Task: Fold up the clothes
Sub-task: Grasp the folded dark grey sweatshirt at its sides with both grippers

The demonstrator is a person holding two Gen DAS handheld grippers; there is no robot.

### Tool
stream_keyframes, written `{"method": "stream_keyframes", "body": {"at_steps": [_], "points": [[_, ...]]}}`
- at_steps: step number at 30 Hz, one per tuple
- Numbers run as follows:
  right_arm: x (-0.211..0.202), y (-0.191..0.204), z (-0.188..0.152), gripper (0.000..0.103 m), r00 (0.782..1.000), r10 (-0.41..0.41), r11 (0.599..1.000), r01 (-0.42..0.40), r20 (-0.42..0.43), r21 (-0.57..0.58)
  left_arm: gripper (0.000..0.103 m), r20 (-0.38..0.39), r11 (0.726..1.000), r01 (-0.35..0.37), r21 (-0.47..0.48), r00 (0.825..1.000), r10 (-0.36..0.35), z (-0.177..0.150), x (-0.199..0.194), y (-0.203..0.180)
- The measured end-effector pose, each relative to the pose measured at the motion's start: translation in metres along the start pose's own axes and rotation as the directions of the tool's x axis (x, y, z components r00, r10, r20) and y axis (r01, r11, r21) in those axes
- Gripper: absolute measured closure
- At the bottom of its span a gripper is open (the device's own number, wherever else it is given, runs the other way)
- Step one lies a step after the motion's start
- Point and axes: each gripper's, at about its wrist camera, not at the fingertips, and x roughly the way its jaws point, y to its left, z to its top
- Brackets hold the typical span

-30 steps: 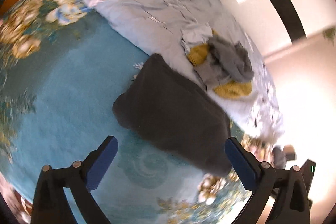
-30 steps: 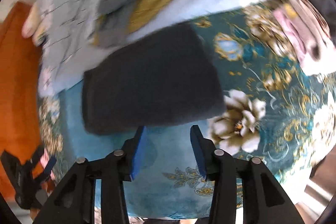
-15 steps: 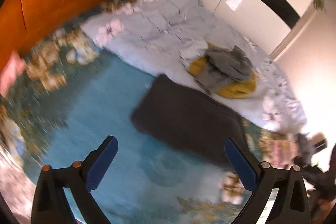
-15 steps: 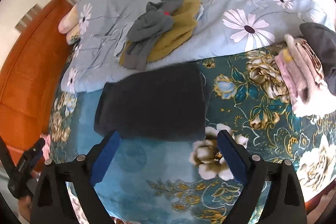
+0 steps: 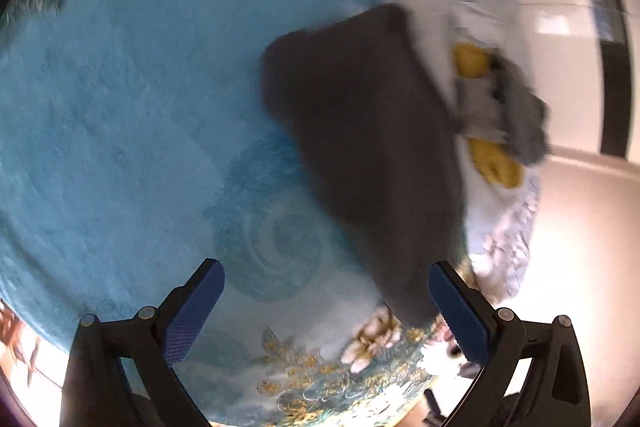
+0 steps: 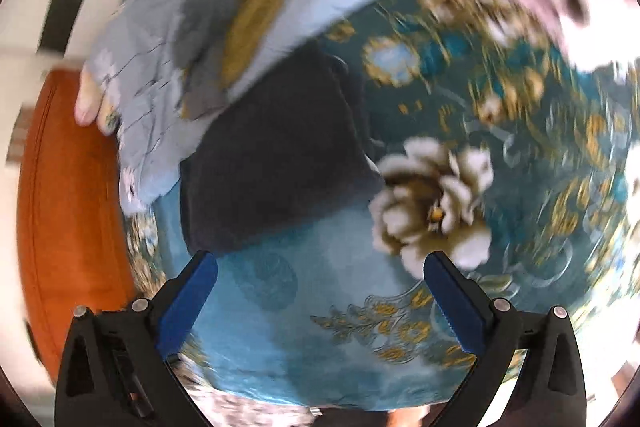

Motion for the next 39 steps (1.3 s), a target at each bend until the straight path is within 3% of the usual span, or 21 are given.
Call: {"method": "stream_keyframes", "body": {"at_steps": [6,11,13,16,20,24,30,33,36,39], "points": [[0.052,-0.028,0.009,0.000,0.997,0.073,0.971,-0.075,0.017,0.225,0.000,0.047,0.998,0.054,-0.022,0.997,-0.053,0.037,0.035,0.008],[0.096,-0.043,0.019,0.000,0.983,0.167,0.947,-0.180,0.073,0.266,0.001,0.086,0.990,0.135,0.031,0.987,-0.137,0.051,0.049,0.006],[0.109,-0.046,0.021,0.000,0.977,0.197,0.944,-0.213,0.088,0.251,0.001,0.096,0.982,0.162,0.098,0.981,-0.171,0.051,0.053,0.000],[0.125,-0.047,0.021,0.000,0.965,0.243,0.945,-0.259,0.100,0.200,0.001,0.099,0.977,0.150,0.153,0.981,-0.167,0.053,0.066,-0.003],[0.143,-0.049,0.021,0.000,0.954,0.276,0.944,-0.291,0.116,0.153,0.001,0.093,0.963,0.215,0.162,0.968,-0.232,0.057,0.079,0.005],[0.152,-0.042,0.024,0.000,0.930,0.332,0.935,-0.346,0.156,0.077,0.001,0.106,0.953,0.247,0.173,0.958,-0.267,0.062,0.085,0.011],[0.160,-0.035,0.024,0.000,0.908,0.371,0.924,-0.381,0.193,0.015,0.001,0.154,0.947,0.223,0.230,0.953,-0.262,0.059,0.076,0.008],[0.165,-0.031,0.023,0.000,0.896,0.391,0.918,-0.397,0.209,-0.017,0.001,0.184,0.947,0.250,0.201,0.940,-0.287,0.060,0.079,0.017],[0.165,-0.026,0.024,0.000,0.899,0.391,0.919,-0.392,0.199,-0.038,0.001,0.198,0.935,0.275,0.224,0.926,-0.321,0.064,0.081,0.012],[0.167,-0.025,0.031,0.000,0.890,0.405,0.913,-0.407,0.209,-0.034,0.001,0.182,0.927,0.288,0.242,0.925,-0.335,0.080,0.089,0.000]]}}
